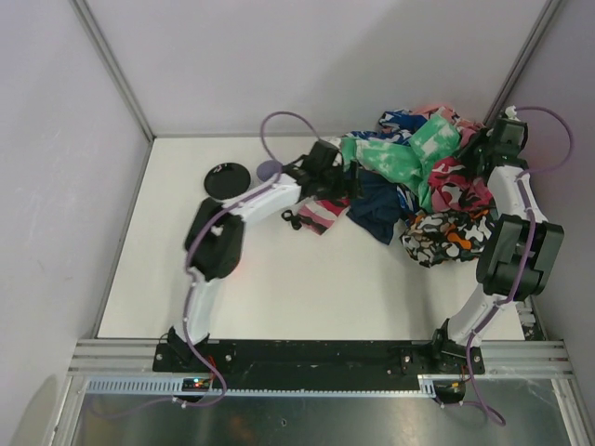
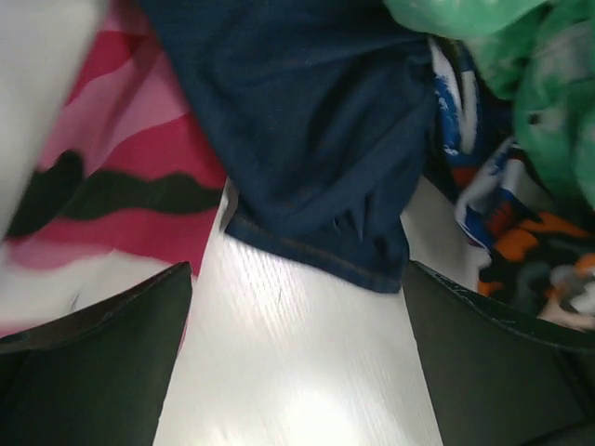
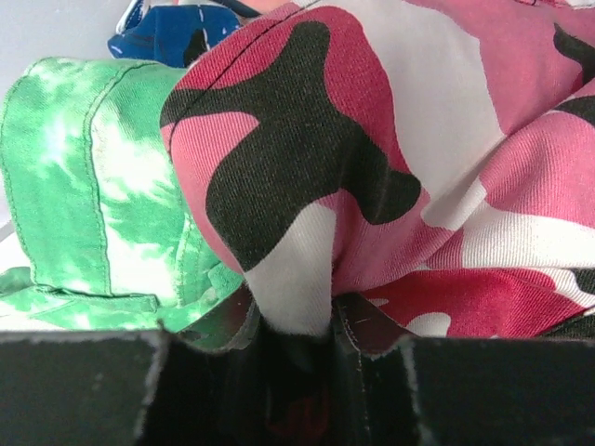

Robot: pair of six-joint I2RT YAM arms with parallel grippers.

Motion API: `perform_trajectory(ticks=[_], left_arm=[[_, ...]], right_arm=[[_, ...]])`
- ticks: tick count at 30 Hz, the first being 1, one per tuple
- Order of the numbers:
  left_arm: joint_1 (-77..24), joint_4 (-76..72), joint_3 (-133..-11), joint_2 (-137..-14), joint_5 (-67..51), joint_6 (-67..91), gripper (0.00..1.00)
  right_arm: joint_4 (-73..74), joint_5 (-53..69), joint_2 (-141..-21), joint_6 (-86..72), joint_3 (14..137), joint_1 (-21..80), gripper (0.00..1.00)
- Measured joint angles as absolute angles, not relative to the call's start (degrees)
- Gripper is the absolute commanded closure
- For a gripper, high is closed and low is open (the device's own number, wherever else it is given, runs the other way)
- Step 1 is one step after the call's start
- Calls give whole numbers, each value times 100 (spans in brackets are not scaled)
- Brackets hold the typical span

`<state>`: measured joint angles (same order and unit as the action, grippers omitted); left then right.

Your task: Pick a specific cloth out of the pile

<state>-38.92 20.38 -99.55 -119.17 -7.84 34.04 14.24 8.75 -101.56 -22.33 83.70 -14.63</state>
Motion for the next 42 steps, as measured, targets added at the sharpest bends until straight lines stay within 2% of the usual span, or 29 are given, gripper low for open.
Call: perform_trajectory(ticks=[8,12,19,22,25,27,28,29,32,37,42], left_arm=[[-4307,2134,-12438,-14468,-770,3562,0],[-4418,2123,-13096,-14846,-797,3758,0],[-4576,2165,-13332,-15015,-565,3857,3],[-4775,2182,-13332,-15017,-202,3839,22],[-5015,2235,-13332,-15028,148,3752,55],[-5168,2255,-13332,-15047,362,3688,73],[-5227,2265,-13332,-15050,464,3647,86],[-5258,2270,-13332,-15050,567,3573,92],[-5301,2279,-13367,-15047,676,3472,98],[-5280,2515,-13469,-14901,661,2895,99],[-5231,2856,-13469,-14134,296,2174,99]], right_arm=[[1426,1201,-10200,-2397,8377,-1577,100],[1404,1286,-10241,-2403,8377,-1590,100],[1306,1323,-10256,-2445,8320,-1592,100],[1260,1323,-10256,-2460,8283,-1590,100],[1227,1288,-10256,-2462,8248,-1568,100],[1219,1236,-10256,-2460,8230,-1531,100],[1221,1214,-10256,-2460,8228,-1516,100],[1223,1175,-10256,-2458,8221,-1494,100],[1227,1041,-10256,-2443,8215,-1433,100],[1264,742,-10254,-2410,8213,-1339,100],[1356,497,-10254,-2394,8213,-1258,100]])
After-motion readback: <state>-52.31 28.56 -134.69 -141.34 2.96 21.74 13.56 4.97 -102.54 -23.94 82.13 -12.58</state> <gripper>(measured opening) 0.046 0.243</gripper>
